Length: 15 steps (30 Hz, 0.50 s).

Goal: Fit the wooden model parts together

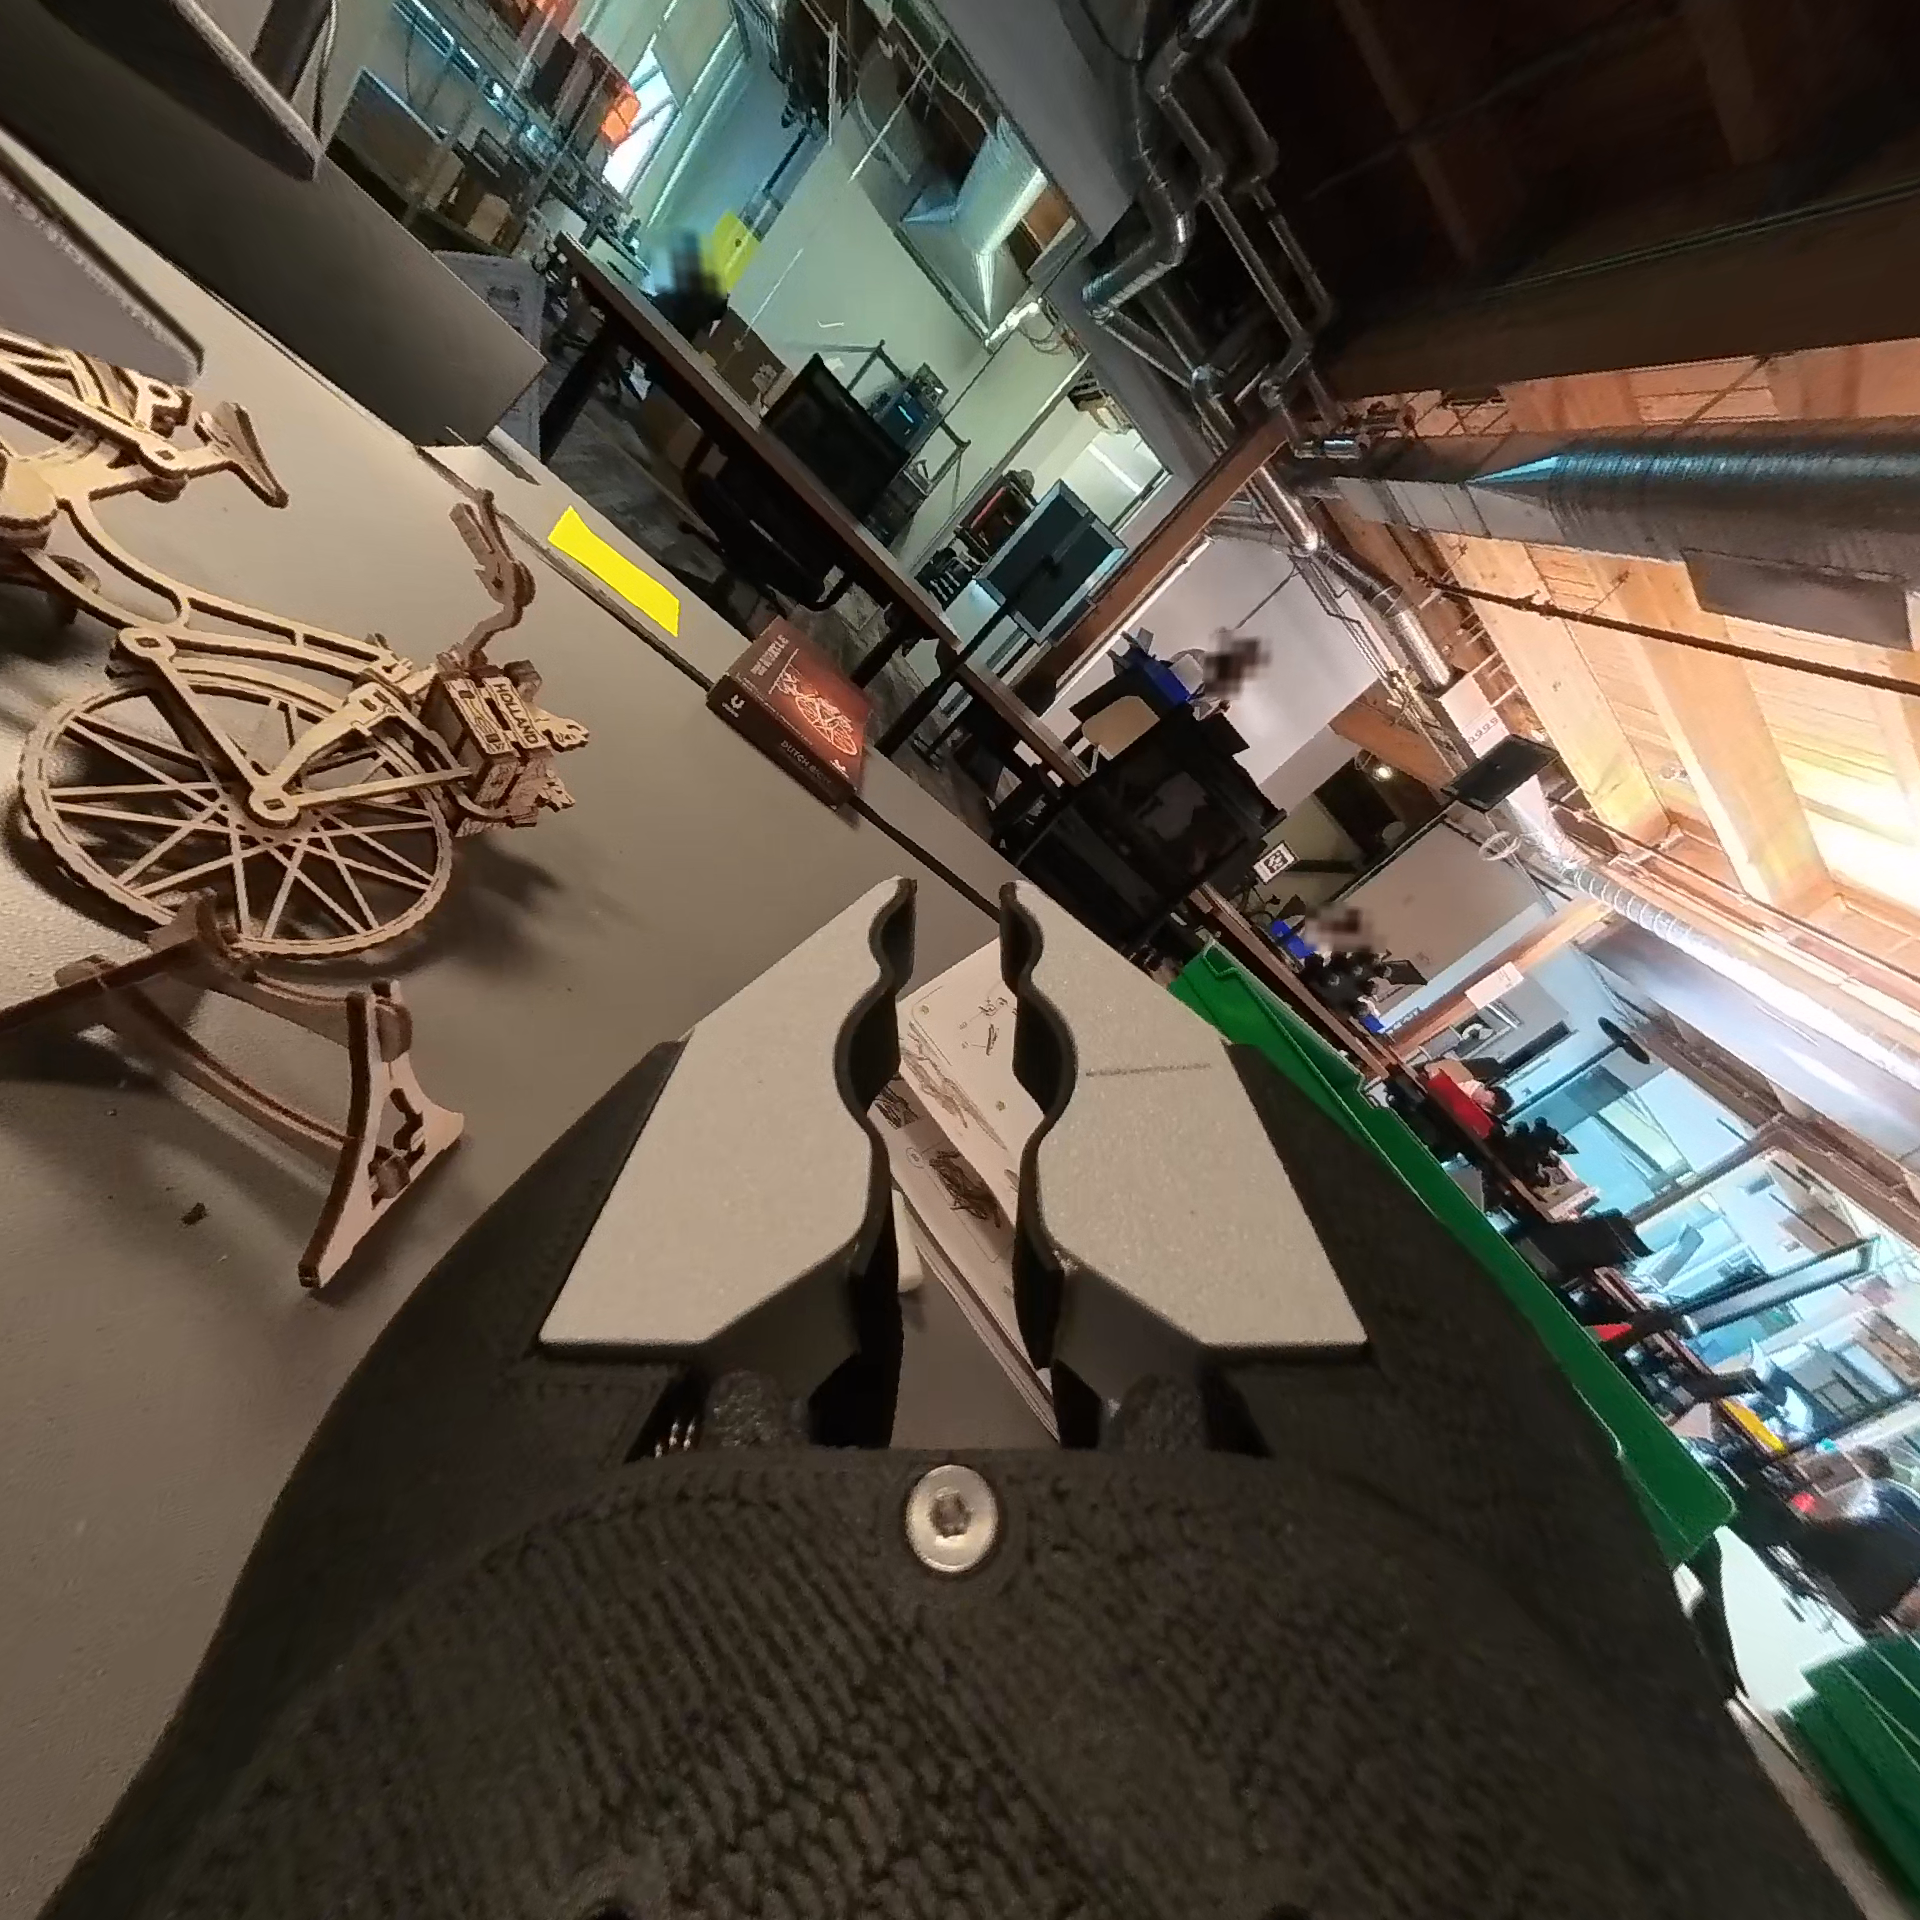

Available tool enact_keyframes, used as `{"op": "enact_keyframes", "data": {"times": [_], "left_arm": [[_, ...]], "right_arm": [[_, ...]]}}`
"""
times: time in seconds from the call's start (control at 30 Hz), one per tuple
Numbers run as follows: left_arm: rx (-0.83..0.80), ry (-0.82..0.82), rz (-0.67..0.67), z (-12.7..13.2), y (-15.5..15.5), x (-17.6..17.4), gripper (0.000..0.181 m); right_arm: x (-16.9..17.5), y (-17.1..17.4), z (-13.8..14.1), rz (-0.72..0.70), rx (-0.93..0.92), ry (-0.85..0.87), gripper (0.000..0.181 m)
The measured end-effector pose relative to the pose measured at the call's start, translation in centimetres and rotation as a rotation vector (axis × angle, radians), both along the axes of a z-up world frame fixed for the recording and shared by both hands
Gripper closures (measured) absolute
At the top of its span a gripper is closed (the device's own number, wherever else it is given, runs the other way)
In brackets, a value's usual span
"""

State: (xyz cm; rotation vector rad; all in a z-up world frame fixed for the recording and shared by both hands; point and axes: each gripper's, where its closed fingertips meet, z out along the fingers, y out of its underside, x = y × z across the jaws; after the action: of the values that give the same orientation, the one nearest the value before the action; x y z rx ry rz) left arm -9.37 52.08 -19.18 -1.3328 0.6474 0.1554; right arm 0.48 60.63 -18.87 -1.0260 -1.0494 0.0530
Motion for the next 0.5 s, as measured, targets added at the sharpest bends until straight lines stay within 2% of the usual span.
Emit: {"op": "enact_keyframes", "data": {"times": [0.23, 0.33, 0.5], "left_arm": [[-0.001, 0.002, -0.003, -0.02, -0.02, 0.06, 0.139], [-0.003, 0.021, -0.026, -0.22, -0.18, 0.51, 0.155], [-0.005, 0.039, -0.027, -0.36, -0.2, 0.71, 0.155]], "right_arm": [[-0.04, -0.01, -0.08, 0.003, -0.005, -0.002, 0.167], [-0.05, -0.02, -0.09, 0.004, -0.006, -0.002, 0.167], [-0.2, -0.01, -0.34, 0.011, -0.019, -0.009, 0.167]]}}
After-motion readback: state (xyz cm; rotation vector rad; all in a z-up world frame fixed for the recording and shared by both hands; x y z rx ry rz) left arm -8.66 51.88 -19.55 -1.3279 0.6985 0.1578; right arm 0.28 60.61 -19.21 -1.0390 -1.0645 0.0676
